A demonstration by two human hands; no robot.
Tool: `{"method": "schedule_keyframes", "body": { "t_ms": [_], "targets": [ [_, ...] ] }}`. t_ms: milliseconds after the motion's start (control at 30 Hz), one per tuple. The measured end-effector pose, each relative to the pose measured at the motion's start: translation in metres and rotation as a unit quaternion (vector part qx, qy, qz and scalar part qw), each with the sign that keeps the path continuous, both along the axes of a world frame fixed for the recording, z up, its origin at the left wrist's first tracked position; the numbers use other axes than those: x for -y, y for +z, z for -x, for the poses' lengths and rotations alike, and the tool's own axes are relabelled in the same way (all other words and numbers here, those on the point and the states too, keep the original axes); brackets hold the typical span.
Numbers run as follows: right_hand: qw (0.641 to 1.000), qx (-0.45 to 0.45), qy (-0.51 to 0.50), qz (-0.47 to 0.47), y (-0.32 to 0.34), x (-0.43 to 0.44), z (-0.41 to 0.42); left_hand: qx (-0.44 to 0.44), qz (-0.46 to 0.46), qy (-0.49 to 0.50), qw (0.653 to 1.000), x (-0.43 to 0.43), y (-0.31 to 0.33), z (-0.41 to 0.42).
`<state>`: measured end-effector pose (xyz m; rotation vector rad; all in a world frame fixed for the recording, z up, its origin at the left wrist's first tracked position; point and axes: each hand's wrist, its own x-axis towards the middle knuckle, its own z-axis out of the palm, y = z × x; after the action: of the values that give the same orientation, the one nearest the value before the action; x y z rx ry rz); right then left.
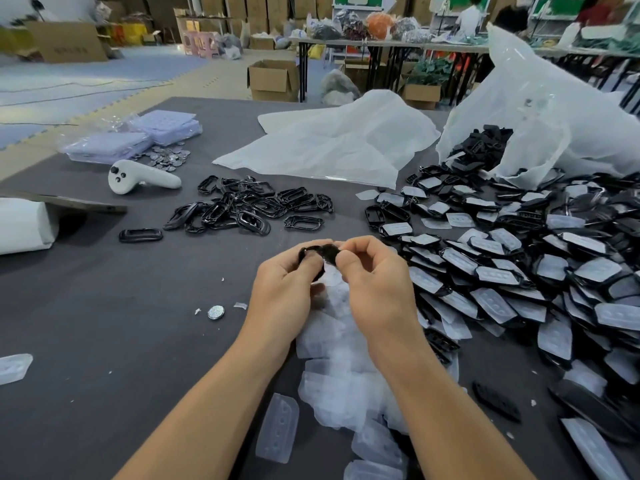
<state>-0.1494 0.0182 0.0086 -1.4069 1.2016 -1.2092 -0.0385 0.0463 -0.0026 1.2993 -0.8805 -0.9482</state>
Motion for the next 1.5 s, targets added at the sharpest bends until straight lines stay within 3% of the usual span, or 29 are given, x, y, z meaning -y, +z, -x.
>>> {"method": "schedule_keyframes", "body": {
  "t_ms": [167,367,433,533,667,767,933,1000,1167,1333,1500],
  "targets": [
    [0.998,0.049,0.032,-0.011,-0.001,-0.003,-0.007,-0.047,-0.002,-0.039,0.998,-0.004,0.002,0.004],
    [0.992,0.105,0.018,-0.064,0.002,0.001,0.0,0.071,0.008,-0.013,0.997,-0.005,0.0,0.012],
    [0.996,0.068,0.025,-0.045,0.003,0.0,0.003,0.116,0.02,-0.013,0.993,-0.004,-0.001,0.007],
    [1.0,-0.014,0.027,0.006,0.006,0.0,0.007,0.107,0.016,0.002,0.994,-0.003,0.0,-0.002],
    [0.992,-0.096,-0.001,0.088,0.008,-0.002,0.011,0.018,-0.018,-0.09,0.996,-0.005,0.008,-0.01],
    [0.987,-0.126,0.005,0.105,0.008,-0.003,0.013,-0.028,-0.055,-0.102,0.993,-0.005,0.013,-0.011],
    [0.994,0.1,-0.008,-0.053,0.006,-0.001,0.005,-0.064,-0.024,0.003,0.998,-0.004,0.01,-0.002],
    [0.987,0.136,-0.002,-0.083,0.005,-0.003,0.002,-0.061,-0.007,0.01,0.998,-0.004,0.008,-0.001],
    [0.993,0.09,-0.057,-0.051,0.001,0.0,0.004,-0.065,0.008,-0.014,0.998,-0.007,0.008,0.001],
    [0.995,0.069,-0.012,-0.076,0.002,0.005,0.01,-0.048,-0.001,-0.014,0.999,-0.005,0.007,0.0],
    [0.998,-0.055,-0.025,-0.005,0.005,0.002,0.015,-0.07,-0.019,-0.024,0.997,-0.005,0.007,-0.002]
  ]
}}
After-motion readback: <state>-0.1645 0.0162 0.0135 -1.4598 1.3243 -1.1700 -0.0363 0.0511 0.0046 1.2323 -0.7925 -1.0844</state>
